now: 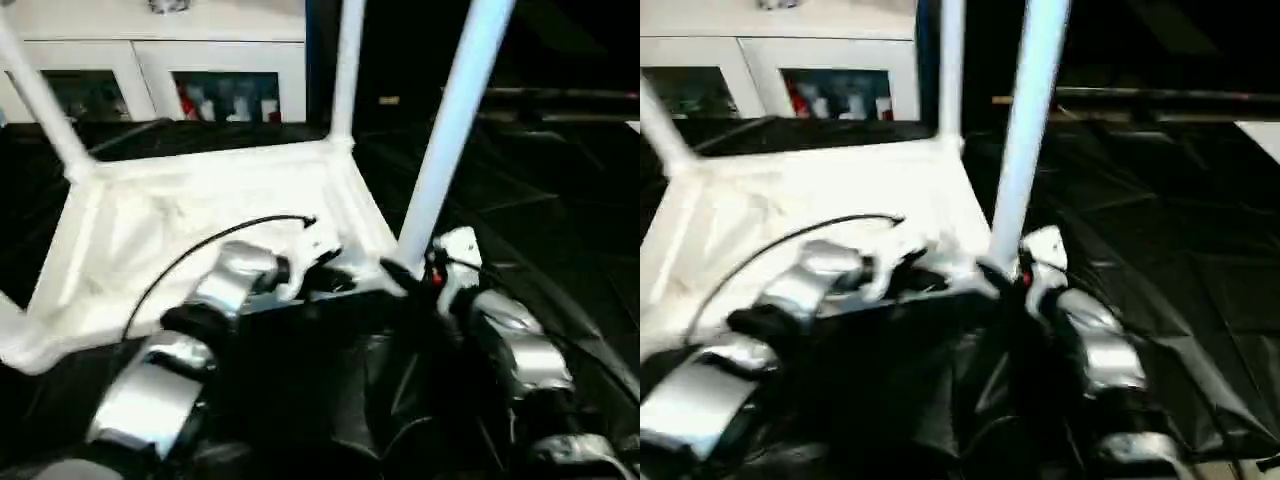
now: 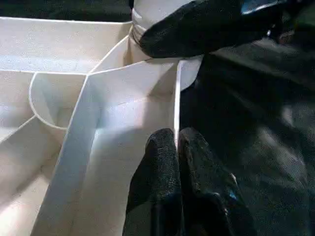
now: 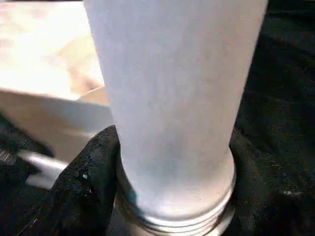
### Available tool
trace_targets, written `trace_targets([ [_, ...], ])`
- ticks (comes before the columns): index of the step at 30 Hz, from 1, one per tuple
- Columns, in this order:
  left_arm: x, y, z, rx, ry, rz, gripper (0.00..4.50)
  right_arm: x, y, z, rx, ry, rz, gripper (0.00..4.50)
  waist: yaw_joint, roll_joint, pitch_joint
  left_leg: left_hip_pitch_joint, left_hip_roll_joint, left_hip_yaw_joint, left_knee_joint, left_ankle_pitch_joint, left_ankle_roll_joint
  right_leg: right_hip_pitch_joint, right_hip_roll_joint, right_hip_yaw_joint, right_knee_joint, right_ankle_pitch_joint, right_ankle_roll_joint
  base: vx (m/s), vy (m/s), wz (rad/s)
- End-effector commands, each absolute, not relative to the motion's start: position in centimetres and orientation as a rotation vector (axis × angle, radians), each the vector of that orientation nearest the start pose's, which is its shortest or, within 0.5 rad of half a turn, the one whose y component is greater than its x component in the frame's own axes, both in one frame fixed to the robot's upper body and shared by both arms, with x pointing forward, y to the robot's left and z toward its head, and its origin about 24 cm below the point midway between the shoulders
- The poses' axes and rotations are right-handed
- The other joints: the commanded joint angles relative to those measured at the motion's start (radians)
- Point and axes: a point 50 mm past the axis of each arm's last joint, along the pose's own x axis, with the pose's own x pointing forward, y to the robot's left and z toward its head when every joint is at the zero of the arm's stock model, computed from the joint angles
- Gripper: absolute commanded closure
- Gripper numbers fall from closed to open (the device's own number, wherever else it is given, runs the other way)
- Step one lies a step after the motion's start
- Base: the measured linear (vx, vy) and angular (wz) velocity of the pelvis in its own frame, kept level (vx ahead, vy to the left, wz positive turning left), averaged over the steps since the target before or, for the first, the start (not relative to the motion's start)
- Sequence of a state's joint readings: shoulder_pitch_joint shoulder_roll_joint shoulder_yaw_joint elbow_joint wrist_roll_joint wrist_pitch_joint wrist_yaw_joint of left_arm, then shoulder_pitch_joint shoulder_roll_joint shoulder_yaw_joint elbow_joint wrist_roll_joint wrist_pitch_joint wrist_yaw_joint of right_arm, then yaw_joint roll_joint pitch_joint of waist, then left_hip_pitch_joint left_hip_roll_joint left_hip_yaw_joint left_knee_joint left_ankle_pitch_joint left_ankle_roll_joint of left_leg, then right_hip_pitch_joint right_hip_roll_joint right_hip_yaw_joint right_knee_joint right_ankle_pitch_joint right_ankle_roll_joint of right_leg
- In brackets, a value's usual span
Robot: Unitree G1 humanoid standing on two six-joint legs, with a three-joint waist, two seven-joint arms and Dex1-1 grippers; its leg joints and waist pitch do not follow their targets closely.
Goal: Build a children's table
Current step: Rotate leg to tighten
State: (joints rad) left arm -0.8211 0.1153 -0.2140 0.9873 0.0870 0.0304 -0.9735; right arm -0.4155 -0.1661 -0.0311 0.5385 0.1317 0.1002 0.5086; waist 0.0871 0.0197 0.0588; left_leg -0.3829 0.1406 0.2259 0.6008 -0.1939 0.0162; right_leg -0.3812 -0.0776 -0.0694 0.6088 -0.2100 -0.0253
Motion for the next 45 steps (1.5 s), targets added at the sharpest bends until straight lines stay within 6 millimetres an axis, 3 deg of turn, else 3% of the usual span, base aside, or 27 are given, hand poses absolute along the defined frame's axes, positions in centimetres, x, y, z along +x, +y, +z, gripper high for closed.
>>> trace_targets([
  [1,34.6,3.9,5.9,0.260,0.346,-1.221,4.50,31.4,-11.2,1.5,0.034,0.300,0.630,1.76,-0.007,-0.004,-0.059,0.032,0.112,-0.066,-0.085,-0.243,-0.012,0.025,-0.118,0.067,-0.088,-0.208,-0.225,0.000,0.000,0.00],
  [6,34.5,3.5,6.1,0.260,0.331,-1.253,4.50,31.7,-10.6,2.3,0.023,0.262,0.695,1.76,-0.007,-0.008,-0.060,0.030,0.111,-0.064,-0.084,-0.228,0.011,0.029,-0.116,0.066,-0.085,-0.172,-0.227,0.000,0.000,0.00],
  [7,34.5,3.8,6.2,0.264,0.330,-1.262,4.50,31.6,-11.0,2.6,0.041,0.260,0.725,1.20,-0.006,-0.008,-0.059,0.031,0.112,-0.065,-0.084,-0.230,0.015,0.030,-0.118,0.066,-0.087,-0.183,-0.228,0.000,0.000,0.00],
  [9,34.5,4.2,6.2,0.269,0.331,-1.282,4.50,31.4,-11.3,2.9,0.037,0.257,0.784,1.04,-0.004,-0.008,-0.060,0.030,0.111,-0.064,-0.082,-0.227,0.020,0.032,-0.118,0.066,-0.087,-0.184,-0.228,0.000,0.000,0.00],
  [14,34.0,5.9,6.2,0.282,0.366,-1.400,4.50,30.2,-13.1,3.6,-0.044,0.261,0.987,0.85,0.006,-0.013,-0.064,0.020,0.112,-0.059,-0.074,-0.148,0.075,0.040,-0.115,0.061,-0.072,-0.081,-0.240,0.000,0.000,0.00],
  [17,33.6,7.4,6.2,0.315,0.385,-1.468,4.50,29.5,-14.7,4.1,-0.063,0.278,1.098,0.85,0.010,-0.012,-0.065,0.019,0.116,-0.058,-0.070,-0.144,0.097,0.039,-0.116,0.058,-0.070,-0.083,-0.250,0.000,0.000,0.00],
  [23,33.0,10.0,6.4,0.330,0.418,-1.579,4.50,28.9,-17.0,5.0,-0.101,0.304,1.191,0.85,0.012,-0.012,-0.062,0.023,0.119,-0.059,-0.076,-0.181,0.071,0.032,-0.115,0.058,-0.072,-0.141,-0.259,0.000,0.000,0.00],
  [29,32.8,10.9,6.6,0.331,0.425,-1.600,4.50,28.8,-17.4,4.8,-0.111,0.328,1.203,0.85,0.023,-0.011,-0.064,0.027,0.120,-0.058,-0.077,-0.172,0.047,0.030,-0.117,0.060,-0.068,-0.117,-0.264,0.000,0.000,0.00],
  [31,32.8,11.0,6.6,0.333,0.425,-1.599,4.50,28.8,-17.4,4.8,-0.109,0.330,1.207,1.18,0.024,-0.012,-0.064,0.025,0.118,-0.058,-0.075,-0.169,0.048,0.031,-0.119,0.060,-0.068,-0.116,-0.263,0.000,0.000,0.00],
  [38,32.8,10.9,6.6,0.334,0.415,-1.589,4.50,28.7,-16.8,4.6,-0.080,0.330,1.223,1.63,0.024,-0.010,-0.066,0.025,0.118,-0.058,-0.074,-0.153,0.056,0.032,-0.116,0.058,-0.065,-0.095,-0.264,0.000,0.000,0.00],
  [43,33.5,10.2,6.3,0.340,0.390,-1.477,4.50,29.3,-16.7,3.3,-0.089,0.330,1.031,1.78,0.021,-0.011,-0.064,0.026,0.118,-0.060,-0.076,-0.176,0.038,0.029,-0.118,0.059,-0.070,-0.131,-0.261,0.000,0.000,0.00],
  [45,34.0,9.6,6.2,0.339,0.377,-1.397,4.50,30.0,-16.8,2.4,-0.089,0.345,0.893,1.78,0.013,-0.011,-0.062,0.030,0.117,-0.063,-0.080,-0.211,0.010,0.027,-0.119,0.061,-0.076,-0.182,-0.253,0.000,0.000,0.00],
])
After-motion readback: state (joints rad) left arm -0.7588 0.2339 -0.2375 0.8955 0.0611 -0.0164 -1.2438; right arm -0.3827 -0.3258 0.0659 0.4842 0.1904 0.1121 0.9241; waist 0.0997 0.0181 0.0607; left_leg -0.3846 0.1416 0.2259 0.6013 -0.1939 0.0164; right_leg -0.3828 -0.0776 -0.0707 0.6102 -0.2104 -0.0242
